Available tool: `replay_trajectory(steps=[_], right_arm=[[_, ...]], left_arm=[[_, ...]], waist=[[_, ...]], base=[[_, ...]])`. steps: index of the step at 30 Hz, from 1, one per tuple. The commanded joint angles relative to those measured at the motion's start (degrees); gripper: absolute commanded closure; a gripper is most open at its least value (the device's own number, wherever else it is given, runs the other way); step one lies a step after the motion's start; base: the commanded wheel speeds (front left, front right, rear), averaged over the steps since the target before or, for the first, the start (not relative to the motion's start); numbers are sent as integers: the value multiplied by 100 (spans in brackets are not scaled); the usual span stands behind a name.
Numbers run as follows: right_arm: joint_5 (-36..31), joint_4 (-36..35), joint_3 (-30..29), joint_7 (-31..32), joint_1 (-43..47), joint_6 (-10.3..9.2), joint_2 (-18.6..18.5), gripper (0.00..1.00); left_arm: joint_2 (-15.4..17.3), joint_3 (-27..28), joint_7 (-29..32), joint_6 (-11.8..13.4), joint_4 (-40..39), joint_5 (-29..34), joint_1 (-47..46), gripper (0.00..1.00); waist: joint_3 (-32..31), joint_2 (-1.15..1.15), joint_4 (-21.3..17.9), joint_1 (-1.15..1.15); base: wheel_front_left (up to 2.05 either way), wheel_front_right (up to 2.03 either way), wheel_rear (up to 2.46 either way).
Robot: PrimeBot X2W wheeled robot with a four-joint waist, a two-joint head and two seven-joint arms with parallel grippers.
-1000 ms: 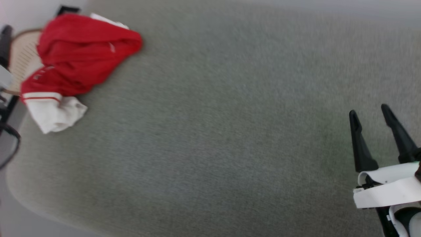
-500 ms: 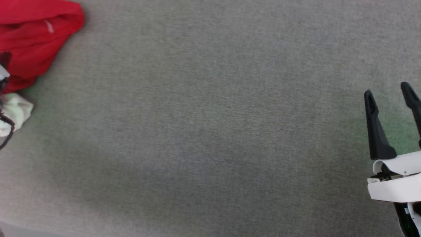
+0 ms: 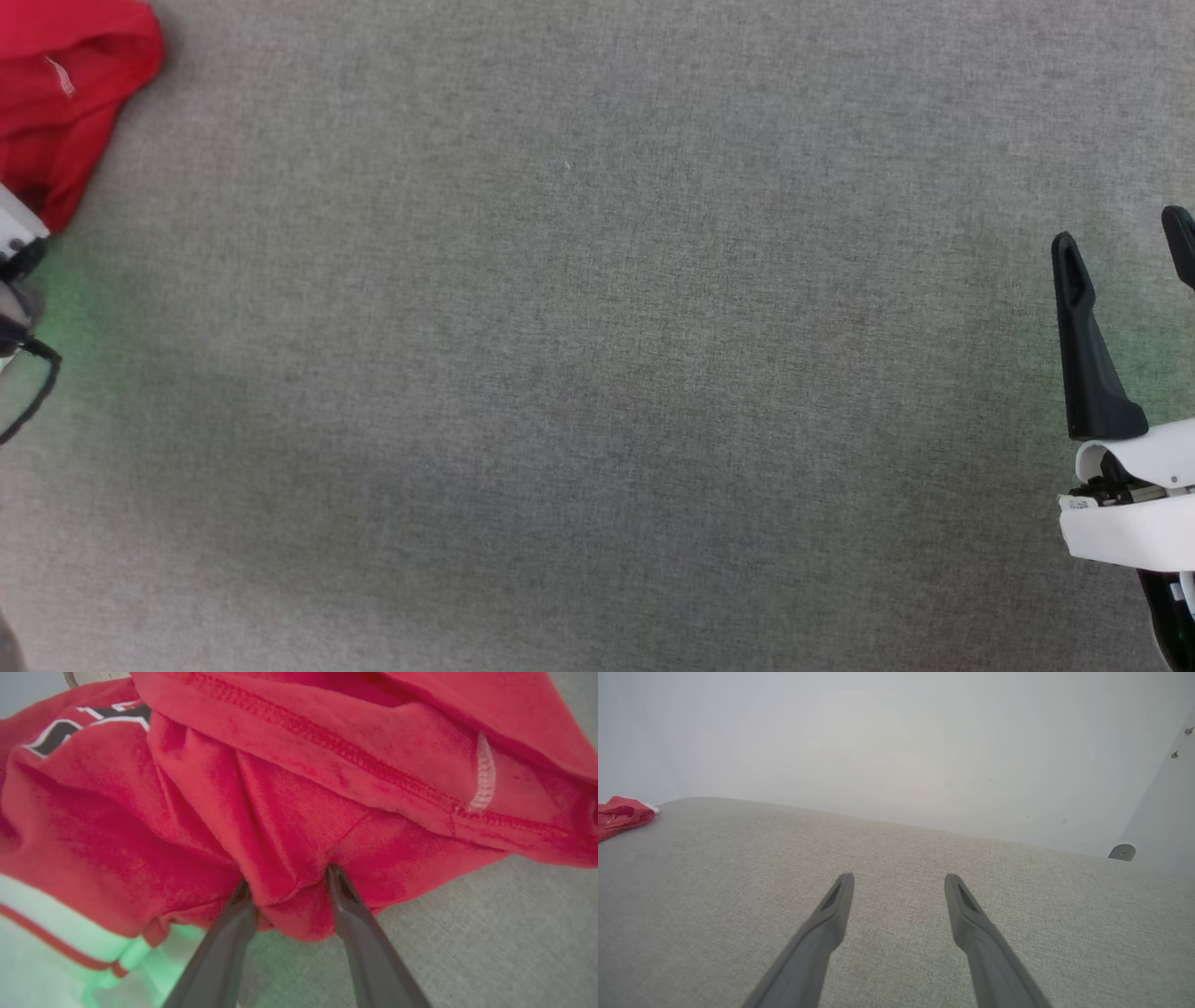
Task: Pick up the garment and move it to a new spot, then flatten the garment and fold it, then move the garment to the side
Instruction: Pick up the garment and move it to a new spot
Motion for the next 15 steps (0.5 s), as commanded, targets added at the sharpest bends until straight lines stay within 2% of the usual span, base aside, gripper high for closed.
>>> replay_trajectory(steps=[1,6,15], right_arm=[[5,-37,-21,5,-23,4,24,0],[15,-1,-28,9,45,4,60,0],[82,232,29,-90,243,4,198,0]], left_arm=[[-51,-22,-110,-90,114,-4,-50,100],[-62,-18,-544,-232,266,2,-94,100],[162,-164,-1268,-487,312,180,-400,100]], waist=[[-20,0,8,0],[-130,0,40,0],[-702,0,160,0]], base=[[0,0,0],[0,0,0],[0,0,0]])
